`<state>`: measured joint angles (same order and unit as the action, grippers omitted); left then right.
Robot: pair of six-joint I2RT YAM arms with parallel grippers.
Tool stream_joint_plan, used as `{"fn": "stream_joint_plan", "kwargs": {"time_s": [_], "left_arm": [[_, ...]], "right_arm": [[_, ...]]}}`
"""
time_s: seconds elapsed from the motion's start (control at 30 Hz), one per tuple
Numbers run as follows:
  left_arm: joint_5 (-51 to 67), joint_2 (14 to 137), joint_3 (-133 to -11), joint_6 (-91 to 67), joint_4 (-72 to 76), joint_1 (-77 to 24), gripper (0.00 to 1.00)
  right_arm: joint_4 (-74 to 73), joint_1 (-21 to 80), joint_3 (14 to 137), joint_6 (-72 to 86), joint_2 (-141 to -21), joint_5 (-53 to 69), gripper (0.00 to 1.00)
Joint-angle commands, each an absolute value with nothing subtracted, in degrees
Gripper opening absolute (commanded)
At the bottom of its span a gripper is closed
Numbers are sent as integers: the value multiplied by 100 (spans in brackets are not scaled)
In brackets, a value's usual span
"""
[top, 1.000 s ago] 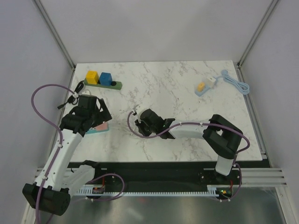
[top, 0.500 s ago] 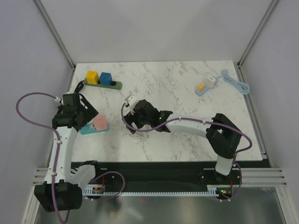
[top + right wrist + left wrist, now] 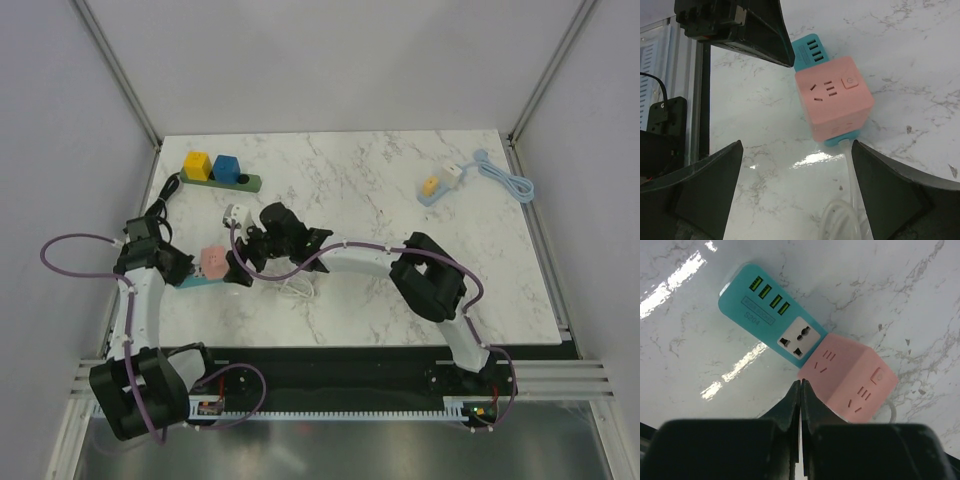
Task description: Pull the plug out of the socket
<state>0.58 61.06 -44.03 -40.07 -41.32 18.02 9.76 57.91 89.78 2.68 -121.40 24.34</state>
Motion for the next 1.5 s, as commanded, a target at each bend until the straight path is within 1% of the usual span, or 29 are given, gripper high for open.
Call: {"fn": "stream_joint_plan", "kwargs": {"time_s": [0.0, 0.1, 0.23, 0.4, 0.67, 0.8, 1.23, 1.47], "left_arm": [[-139, 5968, -4263, -4175, -3534, 1916, 2], [-368, 6073, -4140, -4219, -3446, 1934, 2], [-361, 6345, -4104, -4315, -3253, 1934, 2], [-351, 6679, -4096, -4412, -3147, 1942, 2], [-448, 7250, -4087, -4447, -3015, 1951, 2], [-422, 7304, -3991, -4456, -2901, 1942, 2], [-264, 7435, -3762, -4491, -2760, 1995, 2], [-395, 7304, -3735, -4447, -2786, 2004, 2]], "right_arm": [[1424, 5801, 9474, 158, -12480, 3076, 98], [1345, 5792, 9860, 184, -12779, 3085, 97], [1415, 5809, 10010, 158, -12981, 3173, 96], [1002, 5862, 10519, 53, -13297, 3225, 95], [748, 5959, 11144, -167, -13825, 3068, 95], [475, 6064, 11548, -404, -14009, 2892, 95], [299, 6135, 11619, -703, -14045, 2558, 90], [343, 6126, 11646, -1133, -14142, 2400, 92]]}}
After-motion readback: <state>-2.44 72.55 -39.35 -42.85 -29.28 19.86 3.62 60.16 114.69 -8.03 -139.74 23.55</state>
